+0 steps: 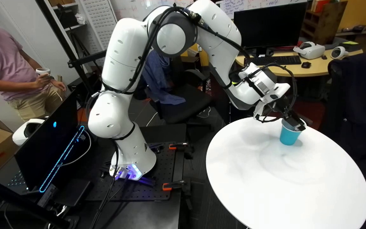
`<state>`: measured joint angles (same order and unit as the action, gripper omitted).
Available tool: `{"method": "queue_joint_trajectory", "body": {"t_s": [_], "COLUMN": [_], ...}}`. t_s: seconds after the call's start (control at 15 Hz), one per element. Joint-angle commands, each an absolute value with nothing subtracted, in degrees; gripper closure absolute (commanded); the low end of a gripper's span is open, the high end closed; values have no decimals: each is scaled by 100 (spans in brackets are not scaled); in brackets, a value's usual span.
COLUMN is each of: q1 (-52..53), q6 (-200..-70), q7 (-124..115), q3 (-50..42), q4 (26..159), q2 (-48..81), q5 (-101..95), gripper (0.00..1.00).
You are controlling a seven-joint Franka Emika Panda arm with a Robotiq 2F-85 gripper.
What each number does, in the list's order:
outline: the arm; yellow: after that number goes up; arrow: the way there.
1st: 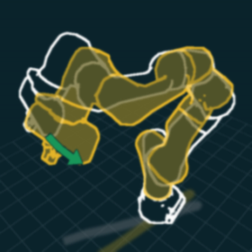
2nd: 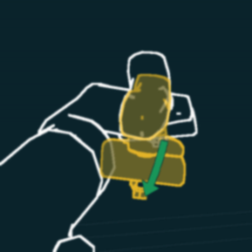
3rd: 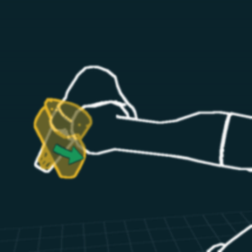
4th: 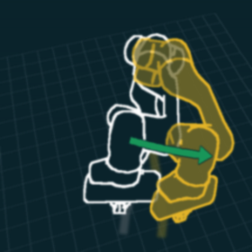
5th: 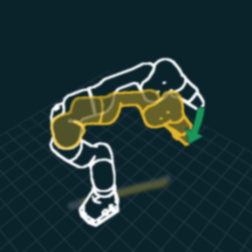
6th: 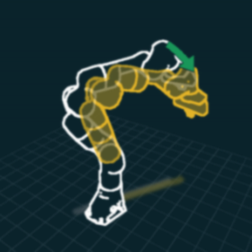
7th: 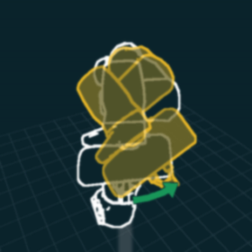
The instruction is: Put the marker in the cup
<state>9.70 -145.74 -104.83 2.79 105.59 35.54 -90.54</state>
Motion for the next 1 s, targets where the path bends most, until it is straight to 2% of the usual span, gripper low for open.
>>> {"method": "queue_joint_trajectory", "body": {"t_s": [0.0, 0.2, 0.27, 0.53, 0.93], "q1": [962, 932, 923, 825, 231], "q6": [-14373, -14336, -14349, -14379, -14718], "q7": [-10547, -10515, -10525, -10442, -7791], "q3": [434, 508, 519, 524, 571], "q4": [10808, 11035, 11105, 11460, 12497], "q2": [3330, 3057, 2956, 2412, 1336], "q5": [-9057, -8965, -8953, -8769, -6123], "gripper": [26, 2, 0, 0, 0]}}
